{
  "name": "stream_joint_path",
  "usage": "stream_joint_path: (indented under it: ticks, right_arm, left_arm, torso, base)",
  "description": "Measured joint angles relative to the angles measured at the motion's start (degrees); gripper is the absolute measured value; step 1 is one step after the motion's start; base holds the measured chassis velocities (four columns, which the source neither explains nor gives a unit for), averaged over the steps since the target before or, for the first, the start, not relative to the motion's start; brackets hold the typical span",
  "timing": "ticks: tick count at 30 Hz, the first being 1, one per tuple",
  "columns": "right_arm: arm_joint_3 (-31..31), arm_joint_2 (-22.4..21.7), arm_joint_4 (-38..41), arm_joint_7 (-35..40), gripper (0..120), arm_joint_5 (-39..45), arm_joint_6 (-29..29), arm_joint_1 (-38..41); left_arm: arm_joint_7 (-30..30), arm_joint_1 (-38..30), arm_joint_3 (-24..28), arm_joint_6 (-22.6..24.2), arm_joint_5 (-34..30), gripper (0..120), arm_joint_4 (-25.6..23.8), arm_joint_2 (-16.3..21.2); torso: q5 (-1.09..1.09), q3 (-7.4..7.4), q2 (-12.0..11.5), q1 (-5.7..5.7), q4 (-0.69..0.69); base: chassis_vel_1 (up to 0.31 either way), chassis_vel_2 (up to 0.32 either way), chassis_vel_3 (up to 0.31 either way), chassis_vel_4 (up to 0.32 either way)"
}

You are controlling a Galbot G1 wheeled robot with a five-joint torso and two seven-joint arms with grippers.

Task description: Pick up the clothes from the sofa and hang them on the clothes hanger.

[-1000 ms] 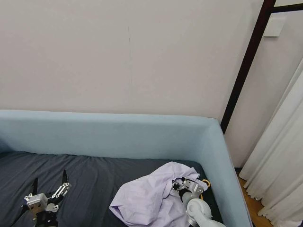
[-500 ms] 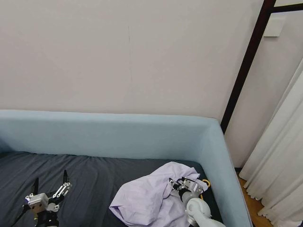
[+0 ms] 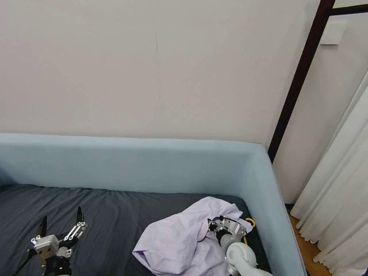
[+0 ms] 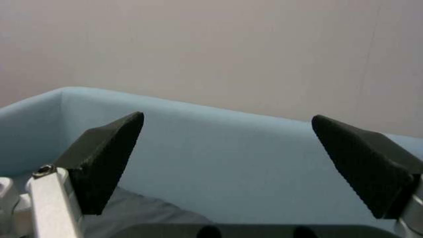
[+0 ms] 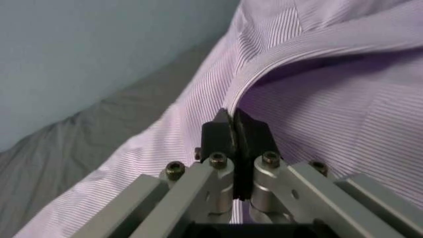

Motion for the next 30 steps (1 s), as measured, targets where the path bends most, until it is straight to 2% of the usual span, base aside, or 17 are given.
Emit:
stream_joint_path:
  ticks: [4, 8, 9, 12, 14, 21, 23, 24, 27, 30]
  right_arm:
    - [-1.74, -2.80, 6.10, -1.92, 0, -0.22, 3.35, -0.82]
    - [-2.90, -7.99, 17.35, -5.15, 0, 0.41, 7.70, 1.15]
    - [-2.90, -7.99, 17.35, -5.15, 0, 0.41, 7.70, 1.15]
    - [-1.78, -11.31, 26.02, -4.07, 0, 3.97, 8.02, 5.12]
    - [-0.54, -13.69, 32.14, -0.76, 0, 7.96, 7.84, 9.73]
    - [0.66, -18.04, 39.10, 7.00, 0, 13.90, 5.78, 20.68]
    - [0.66, -19.55, 39.98, 8.72, 0, 11.85, 4.39, 25.70]
    - [0.66, -19.55, 39.98, 8.72, 0, 11.85, 4.39, 25.70]
    - [0.32, -21.85, 39.55, 9.18, 0, 3.50, 0.88, 33.75]
    - [0.20, -22.50, 39.44, 10.61, 0, 2.51, -1.11, 37.35]
  left_arm:
    - [-0.01, -0.03, -0.08, -0.15, -0.11, 100, 0.02, 0.16]
    - [-0.02, -0.21, -0.24, -0.19, -0.42, 100, 0.04, 0.55]
    - [-0.02, -0.21, -0.24, -0.19, -0.42, 100, 0.04, 0.55]
    - [-0.05, -0.47, -0.26, -0.19, -0.75, 100, 0.00, 0.78]
    - [-0.05, -0.67, -0.22, -0.15, -0.85, 100, -0.05, 0.87]
    - [-0.07, -1.21, 0.58, 0.25, -0.72, 100, -0.40, 0.78]
    - [-0.07, -1.34, 1.03, 0.43, -0.55, 100, -0.63, 0.60]
    - [-0.07, -1.34, 1.03, 0.43, -0.55, 100, -0.63, 0.60]
    - [-0.08, -1.38, 1.25, 0.58, -0.45, 100, -0.87, 0.44]
    - [-0.08, -1.39, 1.21, 0.58, -0.44, 100, -0.90, 0.35]
  torso:
    - [0.02, 0.00, 0.00, 0.00, 0.00]
    - [0.00, 0.00, 0.00, 0.00, 0.00]
    - [0.00, 0.00, 0.00, 0.00, 0.00]
    - [0.00, 0.00, 0.00, 0.00, 0.01]
    - [0.01, 0.00, 0.00, 0.00, 0.01]
    - [0.01, 0.00, 0.00, 0.00, 0.00]
    - [0.00, 0.00, 0.00, 0.00, 0.00]
    - [0.00, 0.00, 0.00, 0.00, 0.00]
    - [0.00, 0.00, 0.00, 0.00, 0.00]
    - [0.02, 0.00, 0.00, 0.00, 0.00]
  base:
    - [0.000, 0.000, 0.000, 0.000]
    - [0.000, 0.000, 0.000, 0.000]
    - [0.000, 0.000, 0.000, 0.000]
    - [0.000, 0.000, 0.000, 0.000]
    - [0.000, 0.000, 0.000, 0.000]
    - [0.000, 0.000, 0.000, 0.000]
    - [0.000, 0.000, 0.000, 0.000]
    - [0.000, 0.000, 0.000, 0.000]
    - [0.000, 0.000, 0.000, 0.000]
    - [0.000, 0.000, 0.000, 0.000]
